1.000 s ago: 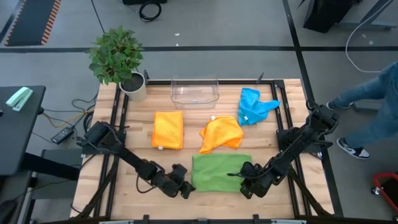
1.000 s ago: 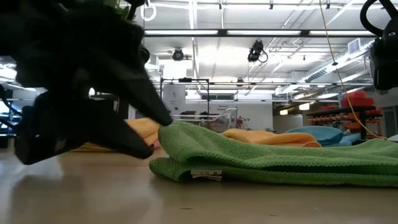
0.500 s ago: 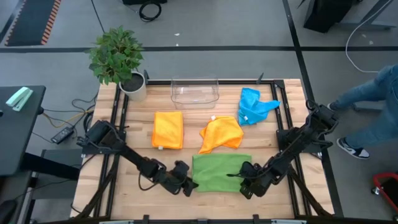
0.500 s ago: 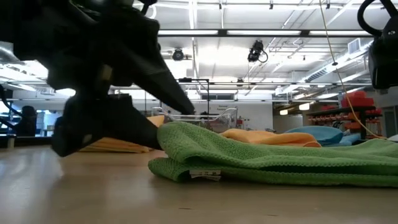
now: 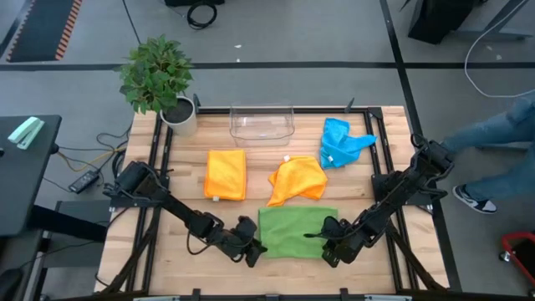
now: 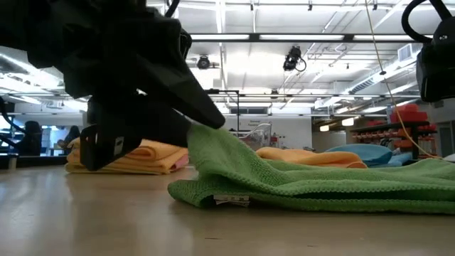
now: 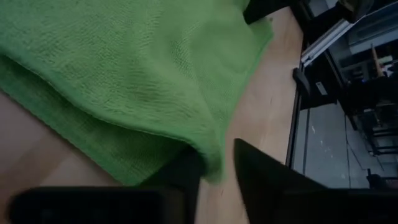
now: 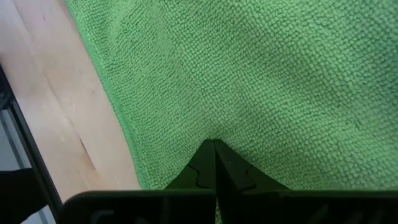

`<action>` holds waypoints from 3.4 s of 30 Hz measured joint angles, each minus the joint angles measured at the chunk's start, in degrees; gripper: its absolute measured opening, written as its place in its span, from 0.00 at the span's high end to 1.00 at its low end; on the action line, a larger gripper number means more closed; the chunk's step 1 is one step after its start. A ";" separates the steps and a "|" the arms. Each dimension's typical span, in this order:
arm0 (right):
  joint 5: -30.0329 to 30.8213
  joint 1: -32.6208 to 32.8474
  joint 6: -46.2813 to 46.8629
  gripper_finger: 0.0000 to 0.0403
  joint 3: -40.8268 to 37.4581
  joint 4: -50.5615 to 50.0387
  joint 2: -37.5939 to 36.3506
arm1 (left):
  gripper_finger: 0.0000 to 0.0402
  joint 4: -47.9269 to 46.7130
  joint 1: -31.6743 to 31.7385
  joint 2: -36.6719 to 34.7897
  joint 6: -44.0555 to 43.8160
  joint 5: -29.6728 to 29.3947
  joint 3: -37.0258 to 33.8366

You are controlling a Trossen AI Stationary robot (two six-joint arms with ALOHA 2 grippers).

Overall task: Fold microfiber towels
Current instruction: Fold the green microfiber cloth

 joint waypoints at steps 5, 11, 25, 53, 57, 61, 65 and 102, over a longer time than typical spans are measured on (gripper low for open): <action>-0.27 0.03 0.01 1.00 -0.02 -0.15 0.02 | 0.97 -0.09 0.00 0.00 1.11 1.25 0.00; -1.32 0.41 0.10 1.00 -0.02 -0.20 0.00 | 0.93 -1.68 0.07 0.00 0.63 3.02 0.00; -0.76 1.06 2.52 1.00 -0.02 -0.40 0.02 | 0.91 -8.00 1.76 0.07 -5.74 6.24 -0.04; -1.82 0.71 2.00 1.00 -0.04 -0.31 0.00 | 0.49 -35.49 7.91 -12.45 -4.49 26.53 -0.23; -2.33 0.75 1.68 1.00 -0.04 -0.28 0.00 | 0.54 -36.37 8.18 -17.80 0.30 18.97 -0.24; -2.34 0.71 0.73 1.00 -0.04 -0.23 0.00 | 0.59 -30.25 7.63 -17.65 17.68 13.71 0.07; -2.22 0.73 0.62 1.00 -0.04 0.07 0.00 | 0.64 -30.34 7.63 -16.56 40.43 11.13 -0.12; -2.13 0.73 0.59 1.00 -0.04 0.24 0.00 | 0.79 -29.44 13.21 -9.46 91.81 6.75 -0.04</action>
